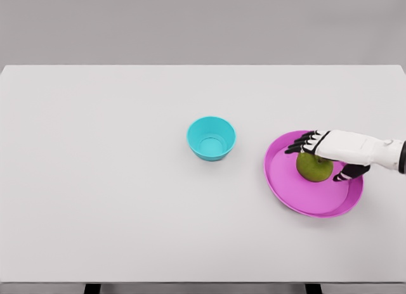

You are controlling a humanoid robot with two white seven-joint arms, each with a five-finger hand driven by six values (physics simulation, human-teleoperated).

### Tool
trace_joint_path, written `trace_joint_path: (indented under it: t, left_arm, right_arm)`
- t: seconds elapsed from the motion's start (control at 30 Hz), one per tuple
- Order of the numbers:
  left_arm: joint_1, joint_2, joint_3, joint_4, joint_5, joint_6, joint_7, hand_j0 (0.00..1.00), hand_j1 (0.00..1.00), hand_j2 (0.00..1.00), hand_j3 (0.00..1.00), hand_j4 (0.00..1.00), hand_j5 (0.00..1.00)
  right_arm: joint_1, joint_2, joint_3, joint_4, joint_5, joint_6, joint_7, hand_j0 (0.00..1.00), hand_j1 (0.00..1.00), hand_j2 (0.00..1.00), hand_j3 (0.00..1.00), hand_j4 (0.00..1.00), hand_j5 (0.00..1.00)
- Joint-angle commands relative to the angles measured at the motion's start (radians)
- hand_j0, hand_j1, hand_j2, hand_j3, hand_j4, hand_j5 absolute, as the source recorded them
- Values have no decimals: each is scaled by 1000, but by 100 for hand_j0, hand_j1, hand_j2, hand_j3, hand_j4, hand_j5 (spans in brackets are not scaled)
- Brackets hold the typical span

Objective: Put the apple from the pink plate into the blue bowl with your right arm

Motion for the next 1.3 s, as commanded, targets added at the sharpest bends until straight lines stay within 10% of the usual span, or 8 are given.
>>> trace_joint_path:
  t: [0.0, 0.27, 0.5, 1.27]
  left_arm:
    - [0, 0, 0, 0, 0, 0, 0, 100, 100, 100, 100, 100, 100]
    - [0, 0, 0, 0, 0, 0, 0, 100, 100, 100, 100, 100, 100]
    - [0, 0, 0, 0, 0, 0, 0, 100, 100, 100, 100, 100, 100]
    - [0, 0, 0, 0, 0, 0, 0, 100, 100, 100, 100, 100, 100]
  right_arm:
    - [-5, 0, 22, 7, -6, 2, 0, 100, 100, 100, 100, 100, 100]
    - [-11, 8, 34, 30, -4, 2, 0, 100, 100, 100, 100, 100, 100]
    - [-11, 7, 34, 27, -1, 2, 0, 39, 39, 39, 39, 39, 39]
    - [-150, 49, 24, 25, -15, 2, 0, 39, 39, 39, 39, 39, 39]
